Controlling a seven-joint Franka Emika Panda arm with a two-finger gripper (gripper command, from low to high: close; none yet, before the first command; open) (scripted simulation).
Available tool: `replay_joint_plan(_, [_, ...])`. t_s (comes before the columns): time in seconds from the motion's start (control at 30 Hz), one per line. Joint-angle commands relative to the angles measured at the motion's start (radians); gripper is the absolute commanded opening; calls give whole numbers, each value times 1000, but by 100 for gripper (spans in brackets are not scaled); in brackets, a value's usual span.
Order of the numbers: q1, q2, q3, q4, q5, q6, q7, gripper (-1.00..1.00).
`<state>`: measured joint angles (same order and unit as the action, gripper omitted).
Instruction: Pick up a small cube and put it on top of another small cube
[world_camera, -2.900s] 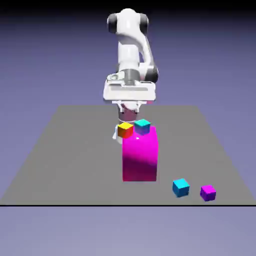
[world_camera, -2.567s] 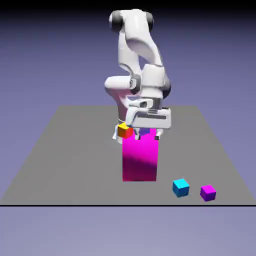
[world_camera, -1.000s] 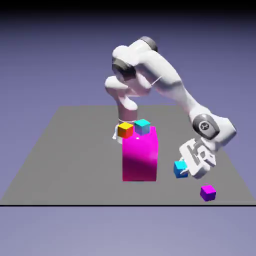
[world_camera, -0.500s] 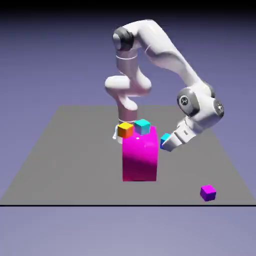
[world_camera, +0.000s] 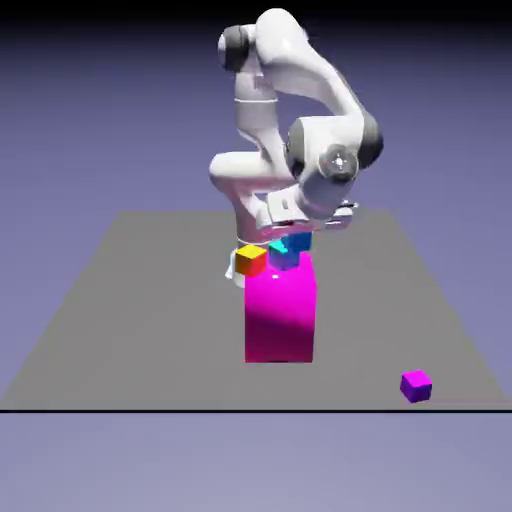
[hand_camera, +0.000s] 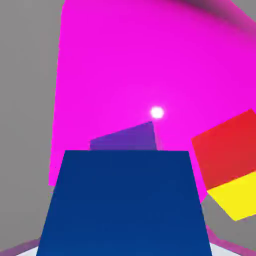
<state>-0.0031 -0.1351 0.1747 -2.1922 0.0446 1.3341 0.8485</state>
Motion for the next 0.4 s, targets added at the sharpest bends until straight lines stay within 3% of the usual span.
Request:
replay_joint_plan(0.0, [1,-36,-23,-9,38,-20,16,-100])
replay_joint_plan(0.27, [7,-83,-20,-207,54,133,9,-100])
replay_joint_plan(0.3, [7,-83,-20,-207,54,133,9,100])
replay_joint_plan(0.37, [6,-75,-22,-171,52,105,11,100])
